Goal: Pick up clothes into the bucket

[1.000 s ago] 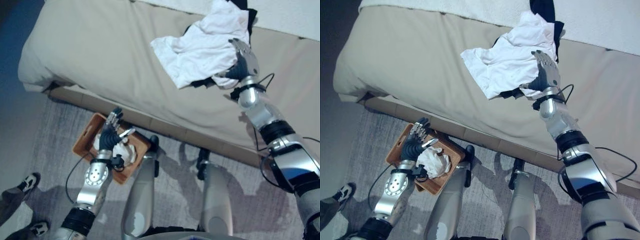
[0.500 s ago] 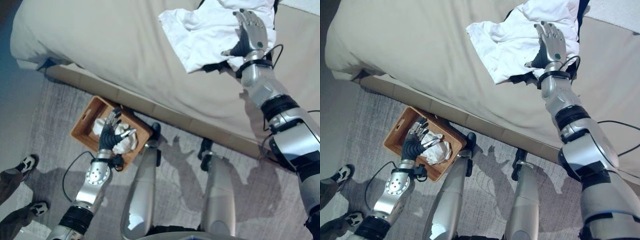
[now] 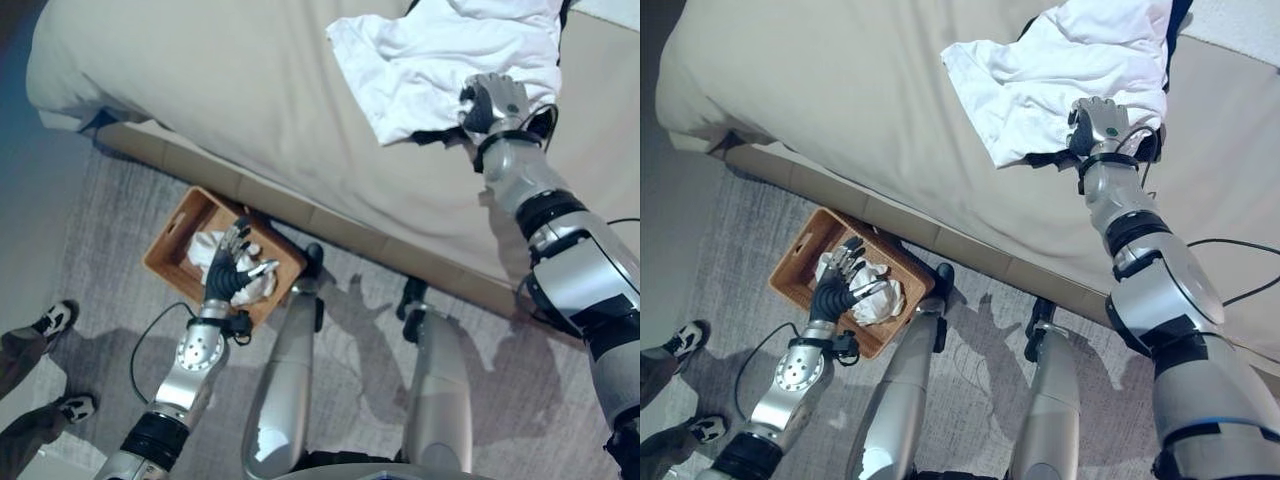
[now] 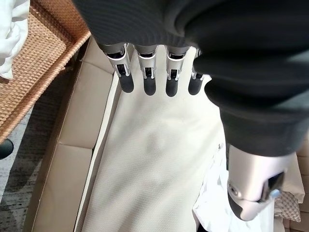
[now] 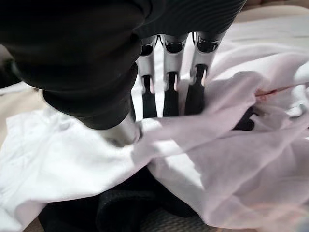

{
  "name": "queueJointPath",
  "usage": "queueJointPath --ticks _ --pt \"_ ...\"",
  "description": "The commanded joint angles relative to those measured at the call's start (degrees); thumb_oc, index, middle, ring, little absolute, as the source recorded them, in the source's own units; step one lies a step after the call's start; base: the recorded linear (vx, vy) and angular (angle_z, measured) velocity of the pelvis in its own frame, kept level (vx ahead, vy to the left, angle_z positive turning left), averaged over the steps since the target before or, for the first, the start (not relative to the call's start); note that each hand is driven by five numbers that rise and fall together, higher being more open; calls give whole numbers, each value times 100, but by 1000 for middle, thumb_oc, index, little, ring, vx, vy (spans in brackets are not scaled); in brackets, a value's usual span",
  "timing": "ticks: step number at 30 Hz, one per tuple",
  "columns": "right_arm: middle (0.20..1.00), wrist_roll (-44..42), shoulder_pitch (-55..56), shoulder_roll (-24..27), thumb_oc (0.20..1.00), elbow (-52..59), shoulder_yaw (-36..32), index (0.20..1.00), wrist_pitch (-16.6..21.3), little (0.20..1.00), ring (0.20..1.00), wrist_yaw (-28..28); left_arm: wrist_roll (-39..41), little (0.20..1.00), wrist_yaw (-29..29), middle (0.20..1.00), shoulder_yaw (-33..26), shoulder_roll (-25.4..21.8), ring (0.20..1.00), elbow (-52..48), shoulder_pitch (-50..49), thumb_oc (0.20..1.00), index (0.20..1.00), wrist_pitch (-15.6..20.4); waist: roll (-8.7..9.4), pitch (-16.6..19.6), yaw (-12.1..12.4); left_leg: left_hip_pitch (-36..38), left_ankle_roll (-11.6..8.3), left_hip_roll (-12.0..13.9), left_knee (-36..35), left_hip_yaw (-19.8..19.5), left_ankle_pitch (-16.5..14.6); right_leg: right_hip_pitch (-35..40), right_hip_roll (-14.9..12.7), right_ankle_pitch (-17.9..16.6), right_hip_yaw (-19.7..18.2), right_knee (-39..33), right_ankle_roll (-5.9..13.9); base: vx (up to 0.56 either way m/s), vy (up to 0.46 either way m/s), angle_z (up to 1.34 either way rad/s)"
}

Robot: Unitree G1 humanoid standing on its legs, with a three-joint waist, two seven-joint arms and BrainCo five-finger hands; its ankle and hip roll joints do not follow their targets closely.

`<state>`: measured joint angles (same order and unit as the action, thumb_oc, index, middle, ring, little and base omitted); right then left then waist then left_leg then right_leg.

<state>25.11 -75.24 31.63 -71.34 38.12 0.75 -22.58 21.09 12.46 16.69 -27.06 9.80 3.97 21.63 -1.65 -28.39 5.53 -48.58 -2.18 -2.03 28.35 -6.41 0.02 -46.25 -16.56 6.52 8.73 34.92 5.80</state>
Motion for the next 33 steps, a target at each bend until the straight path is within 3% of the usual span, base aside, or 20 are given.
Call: queueJointPath --ticks 1,6,7,8,9,10,12,14,20,25,30,33 --pt "200 -161 -459 296 200 -99 130 200 -45 200 200 -14 79 1000 -36 1000 -151 -13 1000 -363 35 1000 1000 115 -29 23 76 68 123 5 194 302 -378 322 -48 -150 -42 -188 239 -10 8 3" --pt "200 -222 -407 269 200 69 84 200 -11 200 200 -5 65 1000 -15 1000 -167 23 1000 -267 85 1000 1000 93 2 15 43 188 130 33 133 323 -380 396 -38 -179 -42 -235 243 -16 7 0" --pt "200 -239 -401 271 200 140 67 200 -2 200 200 -5 51 1000 -13 1000 -177 20 1000 -262 94 1000 1000 90 4 7 37 153 166 39 61 353 -176 375 -50 -363 10 -324 190 0 0 0" --pt "200 -239 -394 268 200 141 70 200 -3 200 200 -1 51 1000 -12 1000 -175 22 1000 -257 88 1000 1000 88 14 28 35 214 131 39 112 323 -366 424 -39 -197 -30 -260 242 0 0 0" --pt "200 -342 -325 298 200 380 -7 200 58 200 200 17 27 1000 -12 1000 -203 32 1000 -197 93 1000 1000 83 46 45 7 270 134 48 83 340 -366 486 -27 -213 -27 -299 244 0 0 0" --pt "200 -342 -323 305 200 391 -16 200 53 200 200 18 26 1000 -12 1000 -202 28 1000 -200 98 1000 1000 86 38 21 11 218 169 47 28 370 -175 447 -38 -380 13 -368 193 -63 9 -2" --pt "200 -577 -180 351 200 847 -184 200 141 200 200 44 6 1000 -14 1000 -232 56 1000 -151 100 1000 1000 72 72 46 -25 312 165 67 -30 374 -157 541 -27 -392 24 -421 198 -19 -2 -3" --pt "200 -1025 297 542 200 1961 -495 200 404 200 200 183 9 1000 -77 1000 -269 125 1000 37 61 1000 1000 61 201 130 -106 599 151 128 -175 374 -149 832 -12 -441 60 -595 218 40 -34 -1" --pt "200 -1755 1306 709 200 3503 -1251 200 785 200 200 237 31 1000 -108 1000 -417 174 1000 197 21 1000 1000 73 352 254 -237 958 137 202 -327 365 -153 1243 2 -499 95 -856 236 47 -29 -5" --pt "200 -2892 2860 587 200 4881 -2264 200 1521 200 200 571 38 1000 -285 1000 -513 181 1000 336 -67 1000 1000 139 481 514 -302 1607 130 264 -655 340 -137 1989 28 -564 184 -1330 275 80 -47 -5" --pt "200 -3540 3388 564 200 5502 -2833 200 1791 200 200 826 2 1000 -442 1000 -631 164 1000 408 -170 1000 1000 126 569 826 -328 2202 100 318 -1079 286 -78 2660 30 -644 271 -1804 319 89 -41 -2" --pt "200 -3358 3403 646 200 5679 -2854 200 1751 200 200 872 -24 1000 -518 1000 -705 138 1000 445 -188 1000 1000 111 647 1021 -346 2498 72 366 -1312 285 -32 2953 51 -703 318 -2063 350 101 -37 3"
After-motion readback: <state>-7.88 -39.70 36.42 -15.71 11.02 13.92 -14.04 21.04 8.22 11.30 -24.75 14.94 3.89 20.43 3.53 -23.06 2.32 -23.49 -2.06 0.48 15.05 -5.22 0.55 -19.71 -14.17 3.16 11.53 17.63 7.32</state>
